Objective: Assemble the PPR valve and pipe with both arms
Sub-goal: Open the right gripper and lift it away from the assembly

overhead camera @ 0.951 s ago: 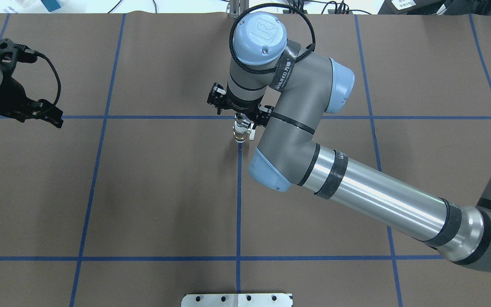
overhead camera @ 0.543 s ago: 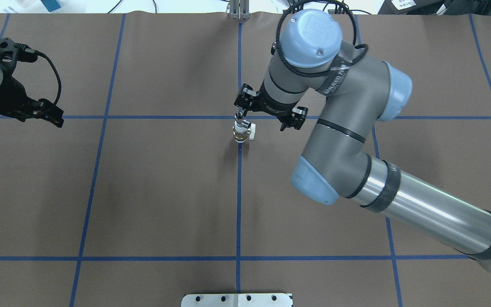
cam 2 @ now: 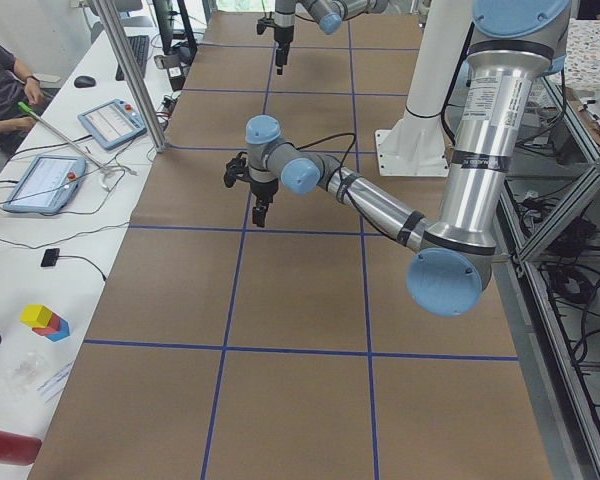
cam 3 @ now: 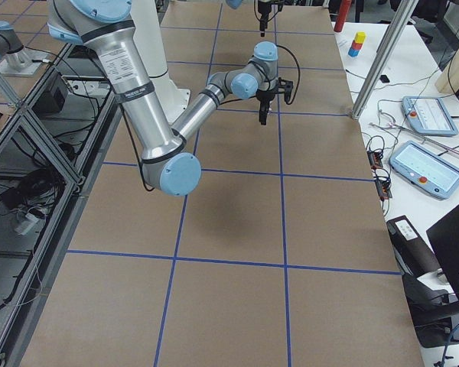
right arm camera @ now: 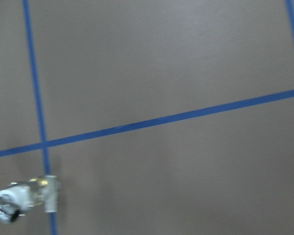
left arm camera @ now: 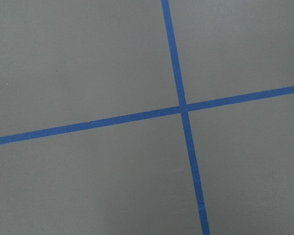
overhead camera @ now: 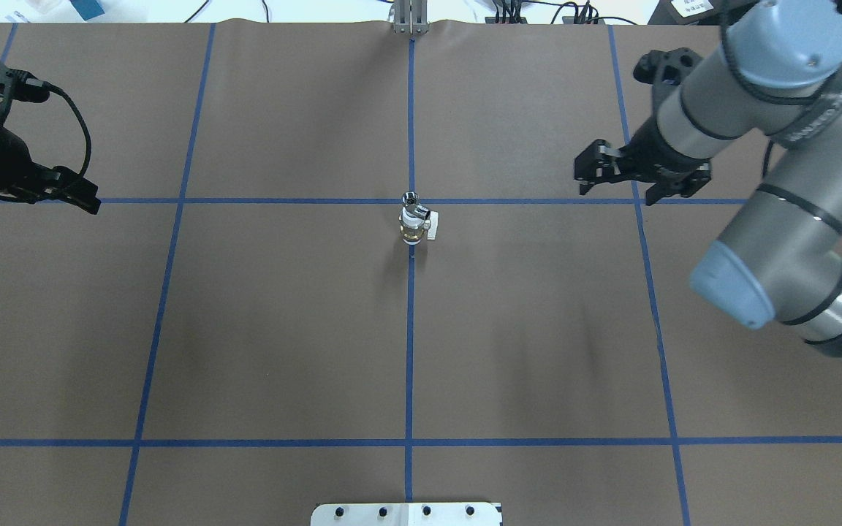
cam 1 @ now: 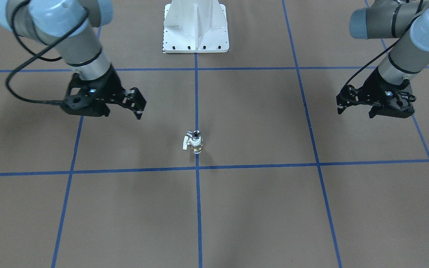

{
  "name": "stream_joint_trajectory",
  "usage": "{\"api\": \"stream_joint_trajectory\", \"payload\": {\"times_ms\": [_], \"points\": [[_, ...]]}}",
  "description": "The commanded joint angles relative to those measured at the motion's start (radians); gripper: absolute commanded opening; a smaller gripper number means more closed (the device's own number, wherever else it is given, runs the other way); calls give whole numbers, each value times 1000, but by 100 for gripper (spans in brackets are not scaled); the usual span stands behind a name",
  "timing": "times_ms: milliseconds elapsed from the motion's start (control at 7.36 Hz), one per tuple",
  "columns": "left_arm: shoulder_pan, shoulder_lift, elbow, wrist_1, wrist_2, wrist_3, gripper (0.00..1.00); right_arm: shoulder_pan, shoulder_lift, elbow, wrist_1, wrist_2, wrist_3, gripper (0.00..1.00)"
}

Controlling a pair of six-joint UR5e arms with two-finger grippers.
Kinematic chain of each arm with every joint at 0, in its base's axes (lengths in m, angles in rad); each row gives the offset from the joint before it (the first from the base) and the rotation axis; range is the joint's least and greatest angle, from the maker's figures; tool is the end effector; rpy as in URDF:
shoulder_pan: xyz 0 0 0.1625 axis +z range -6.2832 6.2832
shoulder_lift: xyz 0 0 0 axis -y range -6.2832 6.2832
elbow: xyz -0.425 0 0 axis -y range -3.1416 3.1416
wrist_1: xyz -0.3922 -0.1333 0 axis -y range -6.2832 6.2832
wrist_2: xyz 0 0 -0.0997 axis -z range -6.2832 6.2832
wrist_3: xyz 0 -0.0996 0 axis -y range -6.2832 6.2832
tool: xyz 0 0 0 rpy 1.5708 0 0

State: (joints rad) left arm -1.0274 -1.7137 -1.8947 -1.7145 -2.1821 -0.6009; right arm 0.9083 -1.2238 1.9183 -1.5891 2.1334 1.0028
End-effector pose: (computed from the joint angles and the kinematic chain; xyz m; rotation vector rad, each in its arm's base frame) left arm 0.2136 -0.5009 0.4163 0.1764 0.8171 0.1324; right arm -0.2913 -0.5038 0.3145 0.0427 -0.8499 0.1294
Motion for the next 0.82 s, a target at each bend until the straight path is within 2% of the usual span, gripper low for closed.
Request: {"api": "stream_joint_trajectory", "payload": {"times_ms": [0,136,272,408,543,679], "points": [[-48,113,8,-152,-21,33,99,198,-249,1,93,88,-316,100],[-106,140,17,-142,-33,153,99,271,-319,-46,171,100,-370,100],[-181,156,55,-139,-69,285,99,359,-342,-127,210,153,-454,100],[-238,157,112,-139,-120,368,99,450,-332,-230,210,251,-599,100],[-273,157,143,-137,-133,409,99,499,-323,-289,207,282,-683,100],[-307,155,149,-104,-152,408,100,517,-325,-310,204,270,-687,100]]}}
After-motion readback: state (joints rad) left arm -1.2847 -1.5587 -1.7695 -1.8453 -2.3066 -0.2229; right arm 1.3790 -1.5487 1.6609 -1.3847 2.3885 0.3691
